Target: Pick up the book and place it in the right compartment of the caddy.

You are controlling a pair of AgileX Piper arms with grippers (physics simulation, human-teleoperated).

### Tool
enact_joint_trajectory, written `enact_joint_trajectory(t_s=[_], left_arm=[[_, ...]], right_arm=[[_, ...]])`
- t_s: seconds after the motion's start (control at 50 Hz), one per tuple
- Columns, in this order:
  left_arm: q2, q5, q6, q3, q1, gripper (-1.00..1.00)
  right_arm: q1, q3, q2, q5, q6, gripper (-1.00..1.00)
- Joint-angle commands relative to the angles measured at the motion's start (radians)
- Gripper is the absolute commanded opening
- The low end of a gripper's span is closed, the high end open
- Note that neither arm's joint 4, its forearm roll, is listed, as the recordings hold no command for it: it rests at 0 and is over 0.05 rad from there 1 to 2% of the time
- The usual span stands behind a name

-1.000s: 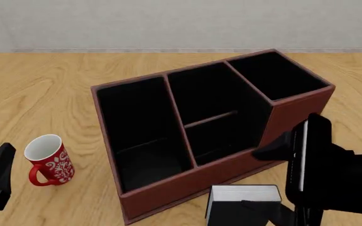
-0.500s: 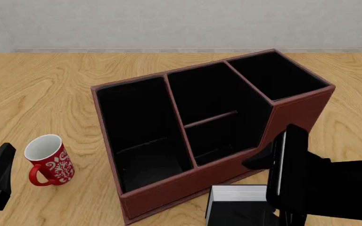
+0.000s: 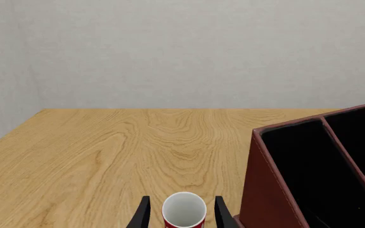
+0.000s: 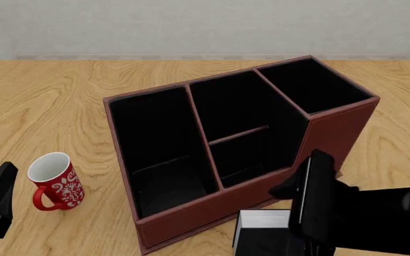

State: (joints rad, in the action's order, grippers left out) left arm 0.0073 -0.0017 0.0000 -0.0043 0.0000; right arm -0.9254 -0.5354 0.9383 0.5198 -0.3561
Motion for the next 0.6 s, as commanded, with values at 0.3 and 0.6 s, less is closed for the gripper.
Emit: enact_joint_trajectory(t_s=[0.3,0.6], left_arm=[[0.000,0.000,0.000,0.000,0.000,1.00],[0.000,0.000,0.000,0.000,0.000,1.00]], right_arm=[[0.013,0.052,0.067,-0.089,0.036,1.00],[0.011,0.077,0.097,-0.136,0.060,1.00]])
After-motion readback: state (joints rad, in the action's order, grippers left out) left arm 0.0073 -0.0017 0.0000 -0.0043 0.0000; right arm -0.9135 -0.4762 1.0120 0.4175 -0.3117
